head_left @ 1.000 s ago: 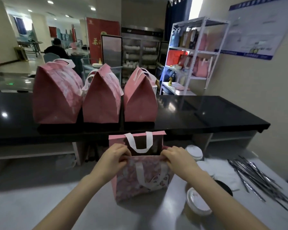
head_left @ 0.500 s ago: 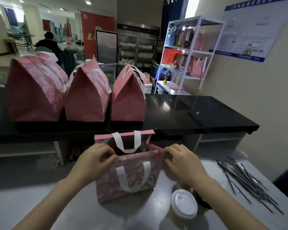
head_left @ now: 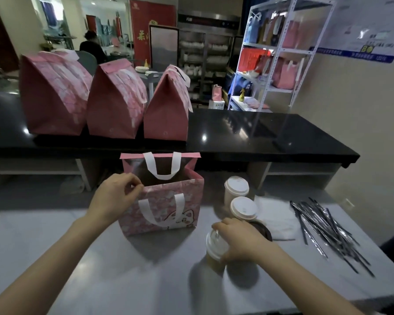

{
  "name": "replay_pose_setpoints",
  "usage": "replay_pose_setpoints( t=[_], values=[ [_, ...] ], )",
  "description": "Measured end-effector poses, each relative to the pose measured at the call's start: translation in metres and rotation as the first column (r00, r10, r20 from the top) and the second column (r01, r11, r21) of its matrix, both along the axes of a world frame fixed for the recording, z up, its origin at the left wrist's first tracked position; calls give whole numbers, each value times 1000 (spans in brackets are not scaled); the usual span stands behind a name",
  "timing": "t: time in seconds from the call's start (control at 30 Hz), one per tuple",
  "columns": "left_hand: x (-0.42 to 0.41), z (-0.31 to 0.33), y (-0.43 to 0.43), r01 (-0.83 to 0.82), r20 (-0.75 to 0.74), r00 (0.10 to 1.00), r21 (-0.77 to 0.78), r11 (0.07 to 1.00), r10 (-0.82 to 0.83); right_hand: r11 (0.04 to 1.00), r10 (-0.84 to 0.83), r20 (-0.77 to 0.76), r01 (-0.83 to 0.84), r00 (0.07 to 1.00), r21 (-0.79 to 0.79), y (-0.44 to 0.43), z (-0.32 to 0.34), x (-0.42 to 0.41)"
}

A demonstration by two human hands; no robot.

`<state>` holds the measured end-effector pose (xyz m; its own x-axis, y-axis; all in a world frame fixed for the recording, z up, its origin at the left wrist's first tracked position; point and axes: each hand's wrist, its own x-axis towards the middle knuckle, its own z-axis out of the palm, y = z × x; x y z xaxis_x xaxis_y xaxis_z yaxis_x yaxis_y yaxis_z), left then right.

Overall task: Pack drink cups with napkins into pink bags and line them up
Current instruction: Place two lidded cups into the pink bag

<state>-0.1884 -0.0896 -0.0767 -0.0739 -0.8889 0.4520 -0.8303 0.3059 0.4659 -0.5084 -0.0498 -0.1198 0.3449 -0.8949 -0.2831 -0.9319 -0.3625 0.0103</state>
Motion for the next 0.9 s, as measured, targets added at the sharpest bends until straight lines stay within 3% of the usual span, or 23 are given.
replay_pose_setpoints(
  t=[0.17,0.3,0.53,0.73,0.9],
  values=[
    [-7,-2,15,-31,44,998,-81,996,35,998,-32,172,40,985,-48,0,41,-8],
    [-6,2,22,-39,77,996,-166,985,53,987,-33,214,66,976,-149,-8,107,-19],
    [9,13,20,67,303,952,-63,996,-45,952,72,427,65,902,-298,-20,200,9],
    [20,19,2,181,396,896,85,980,-200,968,152,511,-22,846,-251,-37,179,76],
    [27,14,-10,130,492,829,290,948,-264,982,131,415,-62,900,-176,-44,126,107]
  ],
)
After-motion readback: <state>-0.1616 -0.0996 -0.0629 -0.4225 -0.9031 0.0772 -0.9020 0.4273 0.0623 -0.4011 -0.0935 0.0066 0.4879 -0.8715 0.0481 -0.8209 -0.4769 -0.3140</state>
